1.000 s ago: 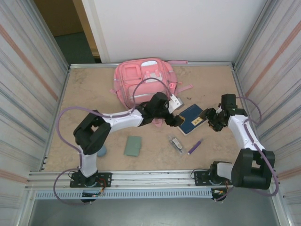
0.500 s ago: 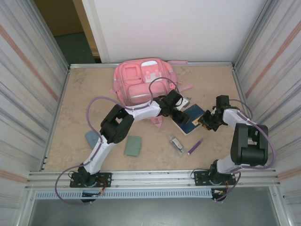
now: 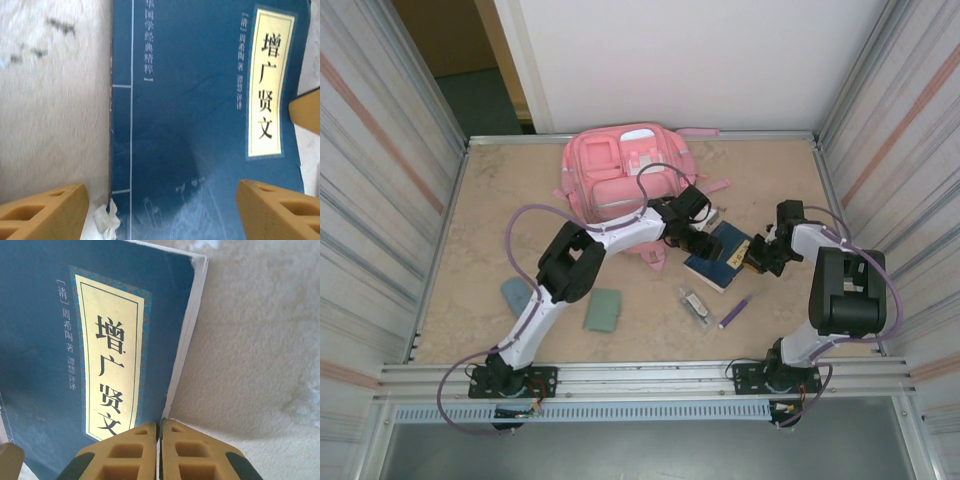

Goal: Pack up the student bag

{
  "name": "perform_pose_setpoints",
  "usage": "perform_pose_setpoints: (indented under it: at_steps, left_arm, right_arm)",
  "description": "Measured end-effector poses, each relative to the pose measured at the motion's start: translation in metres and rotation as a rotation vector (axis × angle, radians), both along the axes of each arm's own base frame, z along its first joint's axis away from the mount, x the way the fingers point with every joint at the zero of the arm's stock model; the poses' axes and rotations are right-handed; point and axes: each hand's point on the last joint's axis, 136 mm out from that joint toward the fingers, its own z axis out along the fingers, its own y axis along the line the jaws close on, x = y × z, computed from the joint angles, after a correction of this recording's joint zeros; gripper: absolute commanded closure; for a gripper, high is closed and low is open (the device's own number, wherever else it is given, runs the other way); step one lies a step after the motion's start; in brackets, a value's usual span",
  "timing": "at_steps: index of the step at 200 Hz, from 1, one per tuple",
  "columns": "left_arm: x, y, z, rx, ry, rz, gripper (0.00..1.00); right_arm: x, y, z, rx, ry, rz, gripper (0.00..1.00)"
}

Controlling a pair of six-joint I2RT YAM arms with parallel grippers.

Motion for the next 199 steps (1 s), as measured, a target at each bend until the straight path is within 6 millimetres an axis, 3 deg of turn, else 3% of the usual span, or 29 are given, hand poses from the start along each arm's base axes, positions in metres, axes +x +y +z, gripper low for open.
perform_pose_setpoints:
  at_steps: [32, 119, 166, 199]
  left_arm:
    - [-0.009, 0.006, 0.002, -0.045, 0.126, 0.049, 0.27]
    - [-0.031, 0.004, 0.003, -0.118, 0.388, 0.142, 0.41]
    - [-0.046, 0.003, -0.002, -0.117, 0.455, 0.151, 0.69]
    - [-0.045, 0.003, 0.011, -0.142, 0.436, 0.153, 0.83]
  right_arm:
    - [0.002, 0.003, 0.0, 0.004, -0.017, 0.059, 0.96]
    - [0.002, 0.041, -0.001, 0.224, -0.016, 0.152, 0.98]
    - [0.002, 0.046, 0.001, 0.271, -0.025, 0.153, 0.97]
    - [0.005, 0.049, 0.003, 0.289, -0.042, 0.158, 0.92]
